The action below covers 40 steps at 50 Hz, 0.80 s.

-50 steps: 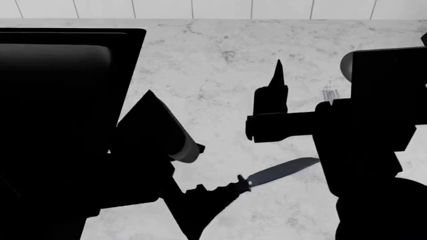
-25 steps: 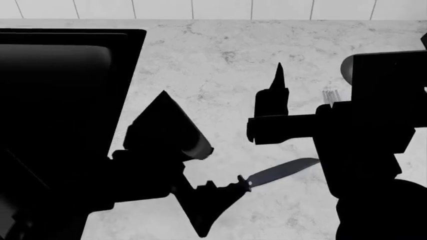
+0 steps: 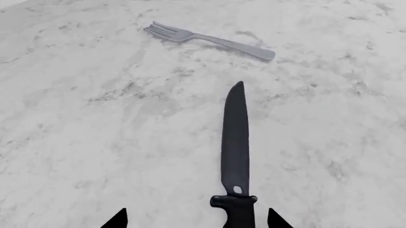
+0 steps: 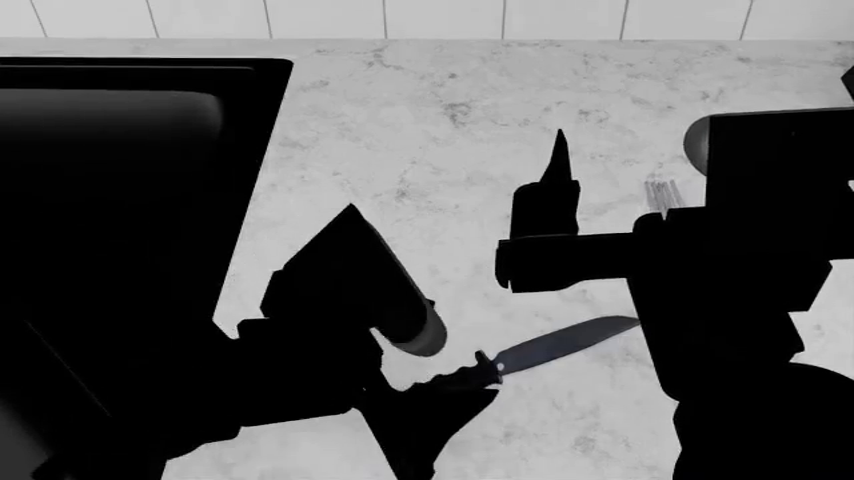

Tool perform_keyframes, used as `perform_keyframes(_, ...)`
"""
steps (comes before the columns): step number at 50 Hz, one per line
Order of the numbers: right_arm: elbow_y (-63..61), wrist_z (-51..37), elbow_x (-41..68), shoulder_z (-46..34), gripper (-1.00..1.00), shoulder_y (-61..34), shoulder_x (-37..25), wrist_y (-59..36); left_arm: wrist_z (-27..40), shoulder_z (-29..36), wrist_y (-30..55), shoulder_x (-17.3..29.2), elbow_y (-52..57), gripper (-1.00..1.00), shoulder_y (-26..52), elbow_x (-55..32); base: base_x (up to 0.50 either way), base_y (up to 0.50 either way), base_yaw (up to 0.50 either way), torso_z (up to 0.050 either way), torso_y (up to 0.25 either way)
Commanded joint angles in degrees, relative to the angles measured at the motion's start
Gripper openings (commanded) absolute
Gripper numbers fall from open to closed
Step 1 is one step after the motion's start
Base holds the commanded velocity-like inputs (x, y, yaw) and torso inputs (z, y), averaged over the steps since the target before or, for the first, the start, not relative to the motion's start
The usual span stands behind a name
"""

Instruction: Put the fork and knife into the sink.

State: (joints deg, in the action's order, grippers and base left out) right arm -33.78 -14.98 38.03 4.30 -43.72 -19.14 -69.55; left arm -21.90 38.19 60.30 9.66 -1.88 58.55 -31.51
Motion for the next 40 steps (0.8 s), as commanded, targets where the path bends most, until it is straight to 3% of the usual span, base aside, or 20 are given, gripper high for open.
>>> perform_keyframes(1, -1.1, 0.9, -0.2, 1.5, 1.0, -0.1, 0.9, -1.0, -3.2, 3.6, 4.5, -2.4, 2.3, 1.0, -3.8, -2.5, 0.0, 0.0, 0.0, 0.0, 0.0)
perform_keyframes(12, -1.5, 0.7, 0.4, 2.2, 1.0, 0.2, 0.6, -1.1, -2.6, 5.9, 5.1, -2.8, -0.5, 1.0, -4.3, -1.9, 0.0, 0.0, 0.0, -0.002, -0.005)
perform_keyframes(13, -1.4, 0.7, 0.3, 2.2, 1.0, 0.3, 0.6, -0.9, -2.2, 6.2, 5.0, -2.9, -1.3, -1.0, -4.4, -1.4, 0.0, 0.0, -0.01, 0.0, -0.012)
perform_keyframes(27, -1.5, 0.3, 0.9, 2.5, 1.0, 0.5, 0.5, -0.8, 0.0, 6.6, 5.9, -2.6, -0.3, -1.0, -5.1, -1.5, 0.0, 0.0, -0.01, -0.004, -0.007)
perform_keyframes(40, -1.4, 0.3, 1.4, 3.0, 1.0, 1.0, 0.1, -0.3, 3.2, 4.6, 10.1, 0.7, 9.0, -1.0, -6.0, -3.8, 0.0, 0.0, 0.0, -0.002, -0.006)
